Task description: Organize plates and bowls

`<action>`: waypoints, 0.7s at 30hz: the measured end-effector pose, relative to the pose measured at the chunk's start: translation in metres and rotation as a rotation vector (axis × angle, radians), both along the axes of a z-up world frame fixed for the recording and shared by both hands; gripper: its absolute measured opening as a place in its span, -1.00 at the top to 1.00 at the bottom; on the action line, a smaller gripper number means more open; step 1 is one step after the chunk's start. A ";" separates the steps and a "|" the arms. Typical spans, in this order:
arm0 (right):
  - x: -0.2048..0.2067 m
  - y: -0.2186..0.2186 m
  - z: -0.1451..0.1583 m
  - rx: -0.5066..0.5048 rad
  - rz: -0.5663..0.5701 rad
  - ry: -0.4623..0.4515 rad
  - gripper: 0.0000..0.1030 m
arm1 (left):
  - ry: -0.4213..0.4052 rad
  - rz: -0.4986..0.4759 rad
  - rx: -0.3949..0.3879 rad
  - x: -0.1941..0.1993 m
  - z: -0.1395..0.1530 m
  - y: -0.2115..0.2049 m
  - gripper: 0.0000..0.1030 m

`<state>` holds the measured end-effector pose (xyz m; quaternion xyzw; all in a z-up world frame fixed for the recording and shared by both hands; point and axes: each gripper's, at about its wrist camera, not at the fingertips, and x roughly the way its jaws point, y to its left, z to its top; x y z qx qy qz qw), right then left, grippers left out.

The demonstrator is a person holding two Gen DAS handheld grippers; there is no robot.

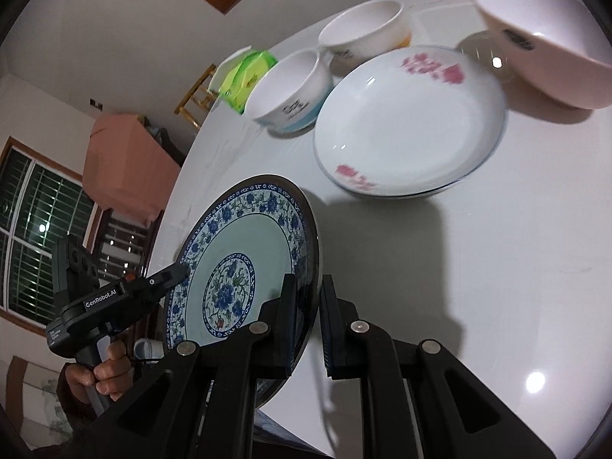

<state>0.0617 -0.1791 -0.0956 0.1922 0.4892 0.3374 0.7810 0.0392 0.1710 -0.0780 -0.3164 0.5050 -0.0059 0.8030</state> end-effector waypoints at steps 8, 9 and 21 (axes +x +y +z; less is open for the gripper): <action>0.000 0.024 -0.009 -0.031 0.033 0.026 0.74 | 0.027 0.023 0.003 -0.001 -0.011 0.015 0.64; 0.000 0.026 -0.009 -0.035 0.037 0.027 0.74 | 0.027 0.022 0.004 -0.001 -0.011 0.016 0.64; -0.002 0.041 -0.006 -0.100 0.047 0.009 0.68 | 0.056 0.023 -0.003 -0.006 -0.021 0.020 0.64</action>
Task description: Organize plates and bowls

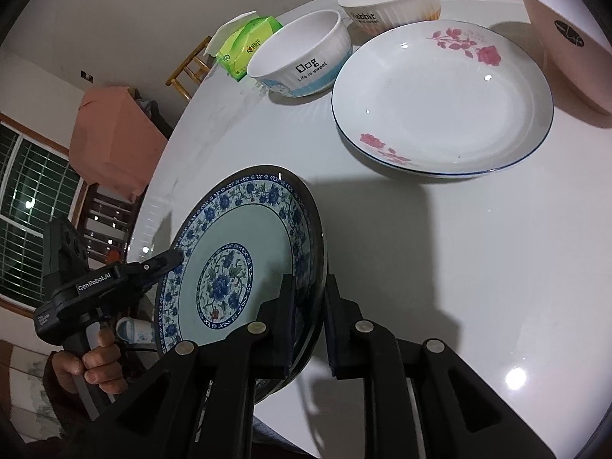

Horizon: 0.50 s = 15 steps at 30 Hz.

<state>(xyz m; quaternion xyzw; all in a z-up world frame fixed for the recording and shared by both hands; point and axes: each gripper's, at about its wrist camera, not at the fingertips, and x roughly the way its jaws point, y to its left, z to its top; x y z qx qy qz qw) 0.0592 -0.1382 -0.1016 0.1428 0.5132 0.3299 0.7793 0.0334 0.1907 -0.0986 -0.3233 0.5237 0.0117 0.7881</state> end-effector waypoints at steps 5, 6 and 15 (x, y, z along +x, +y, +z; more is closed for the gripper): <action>0.001 0.004 0.001 -0.009 0.002 -0.008 0.53 | 0.011 0.000 -0.001 0.000 0.000 -0.001 0.64; 0.001 0.006 0.000 -0.017 0.002 -0.003 0.53 | 0.013 0.001 0.002 0.001 0.001 -0.001 0.64; -0.001 0.010 -0.013 -0.038 0.018 0.027 0.52 | -0.001 0.007 0.026 0.003 0.005 0.000 0.64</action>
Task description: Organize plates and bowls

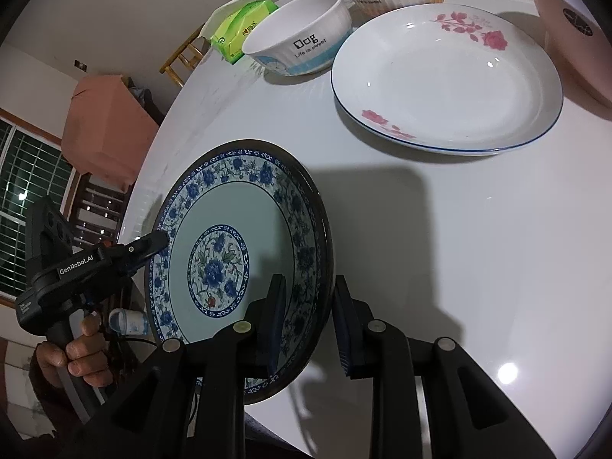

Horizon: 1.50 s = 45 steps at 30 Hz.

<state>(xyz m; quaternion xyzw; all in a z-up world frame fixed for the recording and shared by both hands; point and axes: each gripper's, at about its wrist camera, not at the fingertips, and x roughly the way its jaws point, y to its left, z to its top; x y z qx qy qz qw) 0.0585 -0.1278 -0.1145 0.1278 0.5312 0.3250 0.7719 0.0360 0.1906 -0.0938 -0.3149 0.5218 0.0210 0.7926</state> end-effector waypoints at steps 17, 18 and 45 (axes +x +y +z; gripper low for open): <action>-0.007 -0.003 -0.002 0.000 0.010 0.008 0.48 | 0.003 -0.015 0.105 0.004 0.007 -0.006 0.58; -0.008 -0.003 -0.002 -0.003 0.011 0.006 0.48 | 0.004 -0.011 0.131 0.004 0.009 -0.007 0.58; -0.007 -0.045 0.017 0.012 -0.108 -0.096 0.48 | -0.128 -0.122 0.210 0.035 0.032 -0.073 0.53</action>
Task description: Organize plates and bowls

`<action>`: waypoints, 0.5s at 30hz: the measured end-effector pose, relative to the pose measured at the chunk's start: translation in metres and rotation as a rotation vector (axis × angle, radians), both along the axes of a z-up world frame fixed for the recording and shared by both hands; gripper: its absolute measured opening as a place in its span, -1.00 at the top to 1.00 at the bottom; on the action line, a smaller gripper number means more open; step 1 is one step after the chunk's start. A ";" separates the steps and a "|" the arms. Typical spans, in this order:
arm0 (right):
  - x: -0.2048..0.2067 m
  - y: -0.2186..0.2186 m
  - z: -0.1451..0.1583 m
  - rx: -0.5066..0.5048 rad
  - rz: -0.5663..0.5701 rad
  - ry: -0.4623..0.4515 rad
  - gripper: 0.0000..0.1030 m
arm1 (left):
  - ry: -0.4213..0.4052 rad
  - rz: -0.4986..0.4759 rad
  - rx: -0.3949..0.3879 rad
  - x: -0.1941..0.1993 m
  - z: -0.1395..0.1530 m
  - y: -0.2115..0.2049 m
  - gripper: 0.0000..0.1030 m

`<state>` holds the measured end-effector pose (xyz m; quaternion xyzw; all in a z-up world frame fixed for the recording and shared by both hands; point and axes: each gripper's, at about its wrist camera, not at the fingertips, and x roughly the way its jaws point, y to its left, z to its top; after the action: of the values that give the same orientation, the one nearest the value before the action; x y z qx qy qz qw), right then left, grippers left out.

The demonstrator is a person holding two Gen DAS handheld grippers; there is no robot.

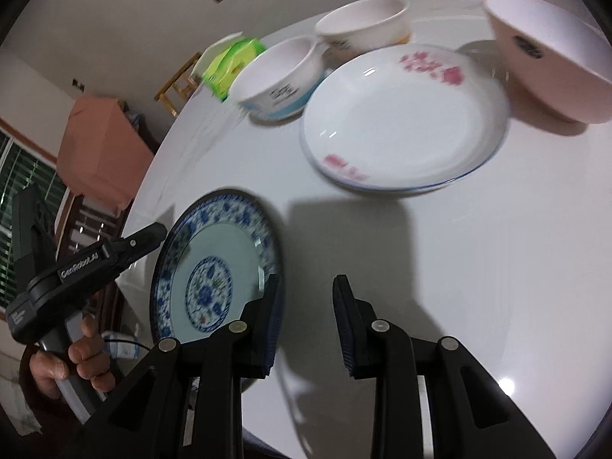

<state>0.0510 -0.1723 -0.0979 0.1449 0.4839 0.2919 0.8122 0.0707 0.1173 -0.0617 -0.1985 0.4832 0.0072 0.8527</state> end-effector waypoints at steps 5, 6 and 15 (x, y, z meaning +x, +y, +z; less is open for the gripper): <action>0.007 -0.028 0.004 0.002 -0.075 -0.029 0.48 | -0.026 -0.037 -0.034 0.014 0.004 -0.021 0.53; 0.008 -0.033 0.005 0.000 -0.088 -0.035 0.48 | -0.036 -0.044 -0.035 0.017 0.005 -0.025 0.53; 0.036 -0.076 0.009 -0.027 -0.218 -0.088 0.48 | -0.017 -0.088 -0.070 0.058 0.000 -0.056 0.53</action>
<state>0.0872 -0.2487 -0.0889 0.1727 0.4328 0.2015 0.8615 0.1286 0.0613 -0.0617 -0.2069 0.4841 -0.0489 0.8488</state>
